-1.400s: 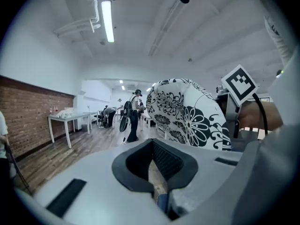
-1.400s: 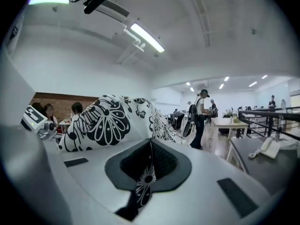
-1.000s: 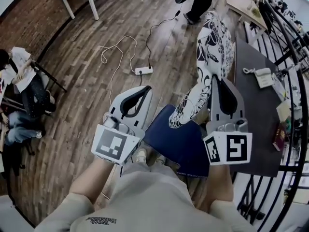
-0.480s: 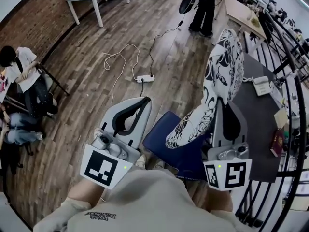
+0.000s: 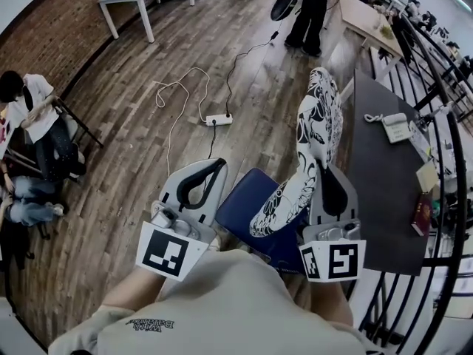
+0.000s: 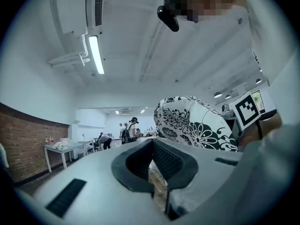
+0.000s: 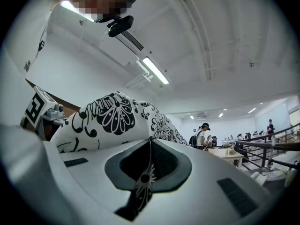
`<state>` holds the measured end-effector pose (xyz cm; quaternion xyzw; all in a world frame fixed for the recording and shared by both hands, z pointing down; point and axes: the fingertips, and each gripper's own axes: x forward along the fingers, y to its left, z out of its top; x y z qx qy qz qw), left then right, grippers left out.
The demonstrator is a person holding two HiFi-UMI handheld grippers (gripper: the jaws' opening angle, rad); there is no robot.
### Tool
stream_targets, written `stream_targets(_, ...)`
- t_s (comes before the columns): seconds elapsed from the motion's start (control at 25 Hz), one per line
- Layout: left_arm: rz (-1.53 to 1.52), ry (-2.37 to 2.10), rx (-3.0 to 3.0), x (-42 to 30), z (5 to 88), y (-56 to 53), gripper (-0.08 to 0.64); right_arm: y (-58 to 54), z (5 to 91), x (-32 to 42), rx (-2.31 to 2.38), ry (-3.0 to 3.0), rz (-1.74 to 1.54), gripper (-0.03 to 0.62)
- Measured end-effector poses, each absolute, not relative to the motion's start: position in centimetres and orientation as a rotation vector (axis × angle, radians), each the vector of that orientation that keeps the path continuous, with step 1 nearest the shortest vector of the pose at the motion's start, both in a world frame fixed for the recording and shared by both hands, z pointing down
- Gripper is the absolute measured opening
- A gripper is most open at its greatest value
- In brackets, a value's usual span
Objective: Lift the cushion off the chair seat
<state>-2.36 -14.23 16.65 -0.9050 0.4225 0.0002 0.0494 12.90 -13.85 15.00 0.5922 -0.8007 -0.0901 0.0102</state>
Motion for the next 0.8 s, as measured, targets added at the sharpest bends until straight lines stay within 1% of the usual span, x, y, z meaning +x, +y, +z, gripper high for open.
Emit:
stream_targets(0.28,0.017,1.26,-2.765,-0.9,16.7,-14.1,0.005,-13.7,15.2,13.8,1.847,-2.492,-0.293,0.006)
stream_targets(0.52,-0.003,1.263,-2.773,-1.3,17.5,-14.8,0.005,-14.6,15.8,13.1,1.84,-2.498,-0.284,0.006)
stream_targets(0.8,-0.034,1.25,-2.759,0.6,17.9,-14.5,0.005,-14.7,16.6,15.1,1.841,-2.489,-0.267,0.006)
